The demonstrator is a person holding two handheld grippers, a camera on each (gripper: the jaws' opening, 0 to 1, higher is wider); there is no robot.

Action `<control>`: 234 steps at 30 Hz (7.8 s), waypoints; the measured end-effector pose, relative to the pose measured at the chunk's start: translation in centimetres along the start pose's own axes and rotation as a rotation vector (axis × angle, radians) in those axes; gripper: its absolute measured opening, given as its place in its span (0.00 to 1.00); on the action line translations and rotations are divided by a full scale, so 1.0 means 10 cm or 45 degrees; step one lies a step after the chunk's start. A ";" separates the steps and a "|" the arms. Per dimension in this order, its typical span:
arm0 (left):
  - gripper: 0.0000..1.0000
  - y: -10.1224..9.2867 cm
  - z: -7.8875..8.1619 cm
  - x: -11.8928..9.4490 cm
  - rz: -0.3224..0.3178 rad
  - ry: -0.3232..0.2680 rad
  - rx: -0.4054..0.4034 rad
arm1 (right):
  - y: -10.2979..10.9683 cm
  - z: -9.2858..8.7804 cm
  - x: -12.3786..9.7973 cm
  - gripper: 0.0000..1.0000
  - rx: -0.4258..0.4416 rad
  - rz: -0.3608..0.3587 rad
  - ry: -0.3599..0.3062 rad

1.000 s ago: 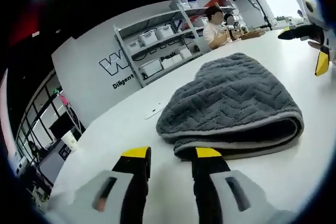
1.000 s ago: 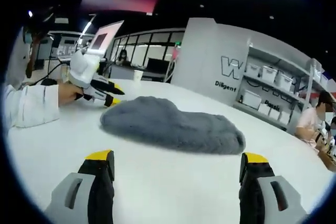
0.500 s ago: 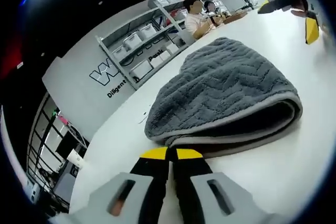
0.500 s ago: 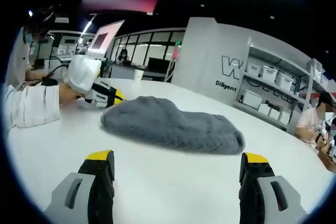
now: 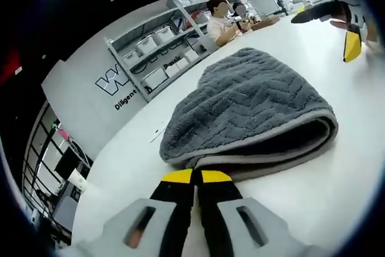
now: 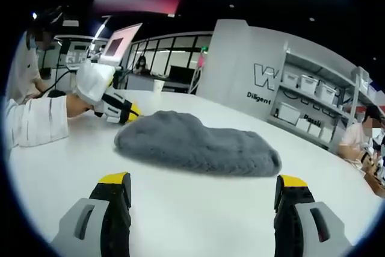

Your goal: Open the folded towel by lifting each exposed corner and separating the folded layers until the towel lies flat within the target outline without major curled edges

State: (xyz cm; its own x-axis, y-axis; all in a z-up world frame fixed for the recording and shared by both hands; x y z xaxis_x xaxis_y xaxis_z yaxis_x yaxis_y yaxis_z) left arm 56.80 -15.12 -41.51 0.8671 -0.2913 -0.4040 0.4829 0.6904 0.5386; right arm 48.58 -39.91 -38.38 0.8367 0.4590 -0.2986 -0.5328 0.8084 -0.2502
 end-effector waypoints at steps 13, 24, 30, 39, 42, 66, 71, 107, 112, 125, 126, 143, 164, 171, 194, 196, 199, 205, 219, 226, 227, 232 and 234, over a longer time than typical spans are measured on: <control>0.01 -0.19 0.12 -0.07 -0.081 -0.005 0.064 | 0.06 -0.03 0.00 0.99 -0.039 0.059 0.060; 0.01 -0.48 0.31 -0.12 -0.207 -0.064 0.115 | 0.11 -0.02 -0.01 0.99 -0.022 0.121 0.069; 0.01 -0.62 0.40 -0.14 -0.257 -0.087 0.141 | 0.19 0.00 -0.06 0.99 -0.069 0.171 0.081; 0.01 -0.77 0.50 -0.20 -0.380 -0.144 0.084 | 0.26 -0.04 -0.07 0.99 -0.105 0.201 0.124; 0.01 -0.83 0.52 -0.21 -0.398 -0.152 0.108 | 0.25 -0.02 -0.09 0.99 -0.095 0.210 0.120; 0.01 -1.43 0.87 -0.33 -0.614 -0.275 0.189 | 0.14 -0.02 -0.22 0.99 -0.078 0.177 0.111; 0.02 -1.51 0.91 -0.37 -0.664 -0.296 0.177 | 0.15 -0.07 -0.21 0.99 -0.080 0.182 0.130; 0.13 -1.54 1.10 -0.63 -0.813 -0.390 0.059 | 0.16 -0.08 -0.24 0.99 -0.089 0.194 0.133; 0.22 -1.20 1.09 -0.63 -0.710 -0.411 -0.061 | 0.18 -0.09 -0.23 0.99 -0.096 0.202 0.138; 0.79 -0.74 0.95 -0.53 -0.530 -0.350 -0.271 | 0.33 -0.08 -0.15 0.99 -0.157 0.203 0.139; 0.84 -0.73 0.95 -0.53 -0.524 -0.352 -0.270 | 0.34 -0.08 -0.14 0.98 -0.162 0.204 0.138; 0.99 -0.38 0.81 -0.55 -0.439 -0.328 -0.445 | 0.61 0.22 -0.05 0.84 -0.289 0.094 -0.122; 0.99 -0.36 0.76 -0.55 -0.401 -0.288 -0.434 | 0.75 0.14 0.21 0.67 -0.531 -0.051 -0.059; 0.99 -0.36 0.77 -0.55 -0.403 -0.294 -0.431 | 0.72 0.17 0.23 0.66 -0.553 -0.064 -0.065; 0.99 -0.36 0.76 -0.55 -0.404 -0.277 -0.427 | 0.73 0.11 0.41 0.38 -0.705 -0.099 0.007; 0.99 -0.37 0.76 -0.55 -0.406 -0.275 -0.425 | 0.75 0.11 0.41 0.33 -0.714 -0.092 0.002; 0.99 -0.38 0.76 -0.55 -0.409 -0.273 -0.417 | 0.79 0.11 0.41 0.23 -0.727 -0.066 -0.010; 0.98 -0.37 0.76 -0.55 -0.404 -0.265 -0.411 | 0.81 0.10 0.42 0.05 -0.759 -0.047 -0.011; 0.98 -0.37 0.75 -0.54 -0.403 -0.254 -0.402 | 0.78 0.11 0.42 0.00 -0.724 -0.042 -0.029; 0.98 -0.37 0.73 -0.55 -0.399 -0.249 -0.399 | 0.67 0.22 0.35 0.00 -0.672 -0.099 -0.094; 0.98 -0.37 0.73 -0.54 -0.400 -0.248 -0.398 | 0.66 0.23 0.34 0.00 -0.665 -0.103 -0.095; 0.98 -0.38 0.73 -0.54 -0.404 -0.246 -0.391 | 0.56 0.25 0.30 0.00 -0.610 -0.135 -0.109; 0.98 -0.38 0.73 -0.54 -0.404 -0.245 -0.390 | 0.52 0.26 0.29 0.00 -0.593 -0.149 -0.112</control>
State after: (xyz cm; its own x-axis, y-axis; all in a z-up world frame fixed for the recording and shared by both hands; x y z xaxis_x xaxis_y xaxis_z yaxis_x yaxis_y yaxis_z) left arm 51.15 -21.05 -35.95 0.7035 -0.6167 -0.3532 0.6944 0.7023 0.1566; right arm 48.60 -33.37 -38.15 0.8912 0.4206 -0.1702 -0.4178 0.6146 -0.6691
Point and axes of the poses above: the point that each gripper's makers call its tool centre point, and the gripper's own axes: x roughly forward along the fingers, y roughly to its left, z roughly out of its top, the point moved 3 cm from there along -x, roughly backward along the fingers, and after that the axes turned 2 degrees about y, right-handed, at the moved point
